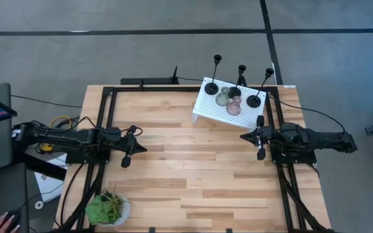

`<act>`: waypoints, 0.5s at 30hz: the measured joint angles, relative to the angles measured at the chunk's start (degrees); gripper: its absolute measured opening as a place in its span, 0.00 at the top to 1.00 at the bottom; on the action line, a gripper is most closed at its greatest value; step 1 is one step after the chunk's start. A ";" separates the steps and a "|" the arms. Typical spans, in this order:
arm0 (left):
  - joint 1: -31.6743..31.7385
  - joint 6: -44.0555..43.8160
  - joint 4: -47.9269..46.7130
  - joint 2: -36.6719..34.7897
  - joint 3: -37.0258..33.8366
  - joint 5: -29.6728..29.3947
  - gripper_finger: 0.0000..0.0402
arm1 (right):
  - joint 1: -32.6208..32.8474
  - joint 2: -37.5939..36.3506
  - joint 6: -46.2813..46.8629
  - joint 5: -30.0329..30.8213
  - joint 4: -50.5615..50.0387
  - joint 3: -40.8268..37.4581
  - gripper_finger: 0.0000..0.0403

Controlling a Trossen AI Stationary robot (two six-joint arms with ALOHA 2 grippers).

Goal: Pick & Place candle stick holders
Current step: Return to Home Position

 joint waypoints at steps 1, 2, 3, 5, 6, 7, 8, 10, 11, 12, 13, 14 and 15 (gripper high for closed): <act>0.00 0.01 0.00 0.00 0.00 0.00 0.98 | -0.01 0.00 0.00 0.00 0.00 0.00 1.00; 0.00 0.01 0.02 0.00 0.00 0.00 0.98 | -0.01 0.00 0.00 0.00 0.00 0.00 1.00; 0.00 -0.01 0.08 0.00 0.00 0.00 0.98 | 0.00 0.00 0.00 0.00 0.00 0.00 1.00; 0.00 -0.01 0.24 0.00 0.00 0.00 0.98 | 0.00 0.00 0.00 0.00 0.00 0.00 1.00; 0.00 -0.01 0.31 0.00 0.00 0.00 0.98 | 0.00 0.00 0.01 0.00 0.00 0.00 1.00; 0.00 0.01 0.33 0.00 0.00 0.00 0.98 | -0.01 0.00 0.00 0.00 0.00 -0.02 1.00; 0.00 -0.01 0.33 0.00 0.00 0.00 0.98 | 0.00 0.00 0.00 0.00 0.00 -0.01 1.00; 0.00 -0.01 0.35 0.00 0.00 0.00 0.98 | -0.01 0.00 0.00 0.00 0.00 -0.01 1.00; 0.00 0.00 0.38 0.00 0.00 0.00 0.98 | 0.00 0.01 0.00 0.00 0.00 -0.01 1.00; 0.00 0.00 0.39 0.00 0.00 0.00 0.98 | 0.00 0.00 0.00 0.00 0.00 -0.02 1.00; 0.00 -0.01 0.39 0.00 0.00 0.00 0.98 | 0.00 0.00 0.00 0.00 0.00 -0.02 1.00; 0.00 -0.01 0.39 0.00 0.00 0.00 0.98 | -0.02 0.00 0.02 0.00 -0.02 -0.02 1.00; 0.00 0.00 0.39 0.00 0.00 0.00 0.98 | -0.01 0.00 0.01 0.00 0.00 -0.02 1.00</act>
